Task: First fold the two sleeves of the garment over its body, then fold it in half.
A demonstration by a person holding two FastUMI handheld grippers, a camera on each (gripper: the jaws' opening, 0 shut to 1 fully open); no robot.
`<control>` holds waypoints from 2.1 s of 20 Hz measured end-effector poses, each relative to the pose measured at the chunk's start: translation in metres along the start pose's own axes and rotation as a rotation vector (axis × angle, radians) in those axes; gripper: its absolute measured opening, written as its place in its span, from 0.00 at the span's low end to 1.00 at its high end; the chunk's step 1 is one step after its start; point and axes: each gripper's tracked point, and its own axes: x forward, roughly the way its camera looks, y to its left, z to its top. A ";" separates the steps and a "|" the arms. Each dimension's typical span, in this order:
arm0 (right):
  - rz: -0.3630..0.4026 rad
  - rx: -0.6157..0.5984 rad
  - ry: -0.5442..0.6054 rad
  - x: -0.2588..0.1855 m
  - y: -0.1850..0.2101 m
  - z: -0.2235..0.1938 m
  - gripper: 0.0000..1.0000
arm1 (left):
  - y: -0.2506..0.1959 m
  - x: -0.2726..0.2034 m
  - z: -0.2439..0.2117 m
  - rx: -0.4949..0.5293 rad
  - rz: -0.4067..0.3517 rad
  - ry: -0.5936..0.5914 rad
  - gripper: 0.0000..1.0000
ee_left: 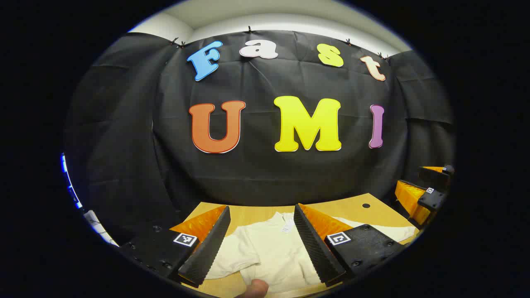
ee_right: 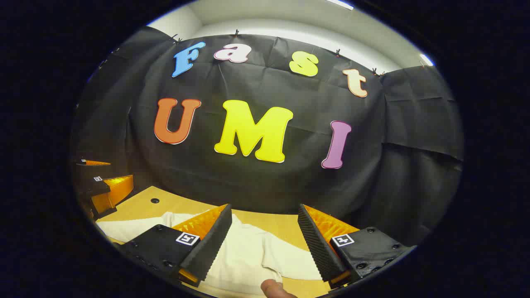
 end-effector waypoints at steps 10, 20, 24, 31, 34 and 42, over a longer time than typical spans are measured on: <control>-0.020 0.028 0.000 0.007 -0.032 -0.004 1.00 | -0.029 0.013 0.003 -0.009 -0.017 -0.002 0.98; -0.071 0.054 0.034 0.017 -0.074 -0.022 1.00 | -0.042 0.014 -0.006 -0.004 0.001 0.028 0.98; -0.158 0.075 0.065 0.032 -0.134 -0.042 1.00 | -0.051 0.012 -0.006 -0.008 0.022 0.030 0.98; -0.366 0.106 0.190 0.056 -0.286 -0.129 1.00 | -0.093 -0.003 -0.002 -0.010 0.050 0.021 1.00; -0.430 0.120 0.293 0.059 -0.341 -0.191 1.00 | -0.111 -0.010 0.000 0.002 0.067 0.008 0.98; -0.482 0.247 0.684 0.059 -0.395 -0.369 1.00 | -0.140 -0.029 -0.014 0.015 0.126 0.037 0.97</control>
